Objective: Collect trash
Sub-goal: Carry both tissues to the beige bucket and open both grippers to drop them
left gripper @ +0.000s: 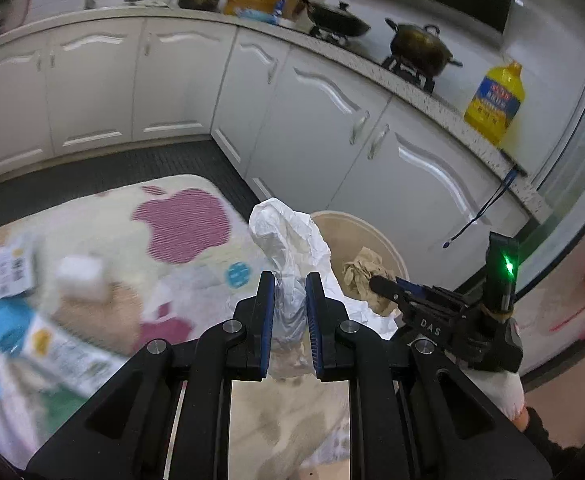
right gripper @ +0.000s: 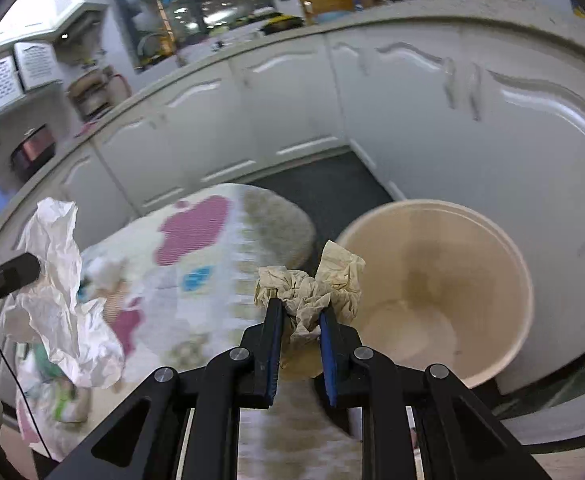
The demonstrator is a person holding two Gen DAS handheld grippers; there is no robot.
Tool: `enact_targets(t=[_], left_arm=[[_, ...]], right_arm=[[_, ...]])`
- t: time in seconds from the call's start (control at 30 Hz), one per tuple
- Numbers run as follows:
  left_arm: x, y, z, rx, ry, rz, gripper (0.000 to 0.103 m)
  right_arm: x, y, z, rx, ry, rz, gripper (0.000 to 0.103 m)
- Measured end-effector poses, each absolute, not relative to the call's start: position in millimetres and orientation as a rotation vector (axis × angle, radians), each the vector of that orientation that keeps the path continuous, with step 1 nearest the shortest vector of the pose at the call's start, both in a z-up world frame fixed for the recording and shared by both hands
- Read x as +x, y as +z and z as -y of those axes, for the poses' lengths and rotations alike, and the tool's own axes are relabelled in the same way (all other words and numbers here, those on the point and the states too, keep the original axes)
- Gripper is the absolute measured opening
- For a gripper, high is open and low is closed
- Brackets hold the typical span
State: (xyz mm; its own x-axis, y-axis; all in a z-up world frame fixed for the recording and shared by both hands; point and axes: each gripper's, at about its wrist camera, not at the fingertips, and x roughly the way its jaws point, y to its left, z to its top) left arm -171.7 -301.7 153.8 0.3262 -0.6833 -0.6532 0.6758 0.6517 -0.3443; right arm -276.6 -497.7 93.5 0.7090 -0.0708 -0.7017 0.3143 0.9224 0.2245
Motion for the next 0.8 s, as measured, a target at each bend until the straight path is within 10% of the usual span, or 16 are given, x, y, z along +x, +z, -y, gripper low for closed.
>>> enact_targets(t=[0.53,0.63,0.8], left_arm=[[-145.1,84.5,466.7,0.082,-0.88,-0.97,0.014],[-143.0,78.1,477.4,0.068,-0.908,-0.97,0.027],[-136.5,68.3,487.1,0.04,-0.91,-0.985,0.044]], right_arm=[[-288.2,48.2,589.8,0.439,-0.374,-0.824,0.02],[-286.3,45.7,593.6,0.446,-0.398,-0.82,0.047],[-286.5,39.9,601.2,0.471,-0.412,-0.816,0.047]])
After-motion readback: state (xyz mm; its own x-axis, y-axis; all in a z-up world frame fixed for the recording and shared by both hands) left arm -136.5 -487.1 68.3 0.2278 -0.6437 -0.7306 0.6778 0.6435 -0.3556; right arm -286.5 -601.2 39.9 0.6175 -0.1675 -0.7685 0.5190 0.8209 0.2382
